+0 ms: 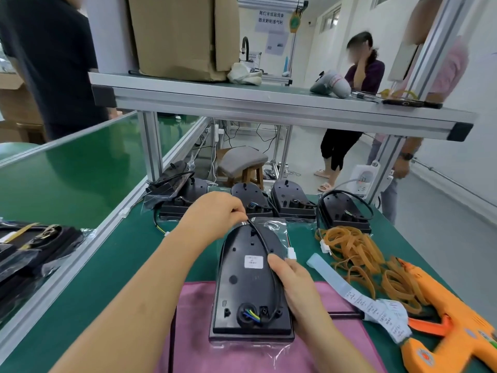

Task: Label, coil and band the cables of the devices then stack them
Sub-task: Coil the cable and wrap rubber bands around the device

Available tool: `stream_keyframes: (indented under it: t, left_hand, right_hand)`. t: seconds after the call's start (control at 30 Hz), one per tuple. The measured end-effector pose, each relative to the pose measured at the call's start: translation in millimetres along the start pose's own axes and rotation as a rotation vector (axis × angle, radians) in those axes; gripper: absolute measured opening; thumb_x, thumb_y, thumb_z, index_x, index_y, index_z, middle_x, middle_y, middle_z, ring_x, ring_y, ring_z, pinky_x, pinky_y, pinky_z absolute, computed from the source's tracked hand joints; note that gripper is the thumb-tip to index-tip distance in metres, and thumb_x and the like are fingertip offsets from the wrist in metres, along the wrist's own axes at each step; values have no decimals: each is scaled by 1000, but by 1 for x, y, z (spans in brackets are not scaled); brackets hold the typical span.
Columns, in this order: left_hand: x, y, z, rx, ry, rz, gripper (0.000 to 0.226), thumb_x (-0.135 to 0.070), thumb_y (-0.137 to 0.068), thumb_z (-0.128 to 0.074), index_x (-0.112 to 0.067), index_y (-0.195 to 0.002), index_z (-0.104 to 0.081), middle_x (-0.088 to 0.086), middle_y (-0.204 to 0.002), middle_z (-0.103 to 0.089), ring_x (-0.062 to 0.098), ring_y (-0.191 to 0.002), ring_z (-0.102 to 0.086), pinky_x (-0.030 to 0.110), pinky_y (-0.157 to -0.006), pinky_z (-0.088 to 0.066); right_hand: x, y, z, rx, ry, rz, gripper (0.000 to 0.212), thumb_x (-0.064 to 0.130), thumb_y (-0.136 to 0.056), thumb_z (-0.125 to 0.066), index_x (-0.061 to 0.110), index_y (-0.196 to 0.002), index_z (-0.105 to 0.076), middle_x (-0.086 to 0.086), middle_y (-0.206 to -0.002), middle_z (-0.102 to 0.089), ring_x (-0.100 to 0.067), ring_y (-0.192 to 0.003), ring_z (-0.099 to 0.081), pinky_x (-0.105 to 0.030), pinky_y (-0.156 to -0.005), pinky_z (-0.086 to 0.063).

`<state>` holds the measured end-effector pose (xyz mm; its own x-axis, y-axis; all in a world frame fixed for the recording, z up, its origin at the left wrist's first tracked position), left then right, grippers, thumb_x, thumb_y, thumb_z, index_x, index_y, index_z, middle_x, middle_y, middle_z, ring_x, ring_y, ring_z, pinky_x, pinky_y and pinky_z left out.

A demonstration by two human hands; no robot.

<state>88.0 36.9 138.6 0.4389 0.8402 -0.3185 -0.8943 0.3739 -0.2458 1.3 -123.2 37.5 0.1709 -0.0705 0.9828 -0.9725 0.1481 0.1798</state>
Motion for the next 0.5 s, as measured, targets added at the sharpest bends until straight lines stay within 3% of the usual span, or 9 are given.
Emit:
stream_keyframes:
  t: [0.1, 0.2, 0.27, 0.33, 0.5]
  left_hand:
    - [7, 4, -8, -5, 110, 157, 13, -34, -88, -65, -26, -78, -67, -3, -85, -70, 10, -66, -60, 29, -74, -51]
    - [13, 8, -17, 40, 399, 344, 23, -25, -88, -66, -17, -72, -52, 4, -67, -65, 18, -50, -62, 33, -62, -58]
    - [15, 11, -16, 141, 580, 437, 22, -16, -93, -62, -11, -75, -52, 9, -59, -63, 20, -45, -61, 30, -50, -55]
    - [13, 16, -13, 271, 613, 459, 24, -14, -96, -59, -6, -74, -53, 9, -54, -64, 17, -42, -60, 24, -43, -51]
    - [3, 32, -8, 513, 683, 427, 24, -25, -96, -59, -9, -78, -60, 4, -58, -70, 13, -50, -67, 19, -45, -50]
  right_hand:
    - [0, 0, 0, -18, -65, -29, 27, 32, -87, -64, 6, -83, -68, -13, -86, -74, -22, -74, -69, -35, -68, -55]
    - [1, 1, 1, 22, -138, -76, 28, 31, -88, -62, 8, -82, -77, -12, -88, -75, -25, -79, -73, -30, -62, -57]
    - [1, 2, 2, 22, -175, -107, 27, 32, -88, -62, 10, -82, -78, -12, -88, -76, -26, -78, -73, -26, -56, -56]
    - [1, 3, 4, 4, -199, -122, 28, 31, -88, -62, 8, -85, -77, -13, -88, -76, -26, -77, -74, -25, -54, -55]
    - [6, 2, 5, -19, -198, -117, 28, 30, -87, -63, 5, -87, -76, -13, -86, -75, -25, -72, -73, -24, -50, -54]
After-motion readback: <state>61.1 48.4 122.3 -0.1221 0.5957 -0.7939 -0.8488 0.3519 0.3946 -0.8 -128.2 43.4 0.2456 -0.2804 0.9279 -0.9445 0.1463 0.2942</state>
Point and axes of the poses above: each hand's wrist, its own y-axis away from the middle knuckle, its own z-axis out of the back of the hand, x = y × z, the point moved 3 cm from there along -y, towards the middle knuckle
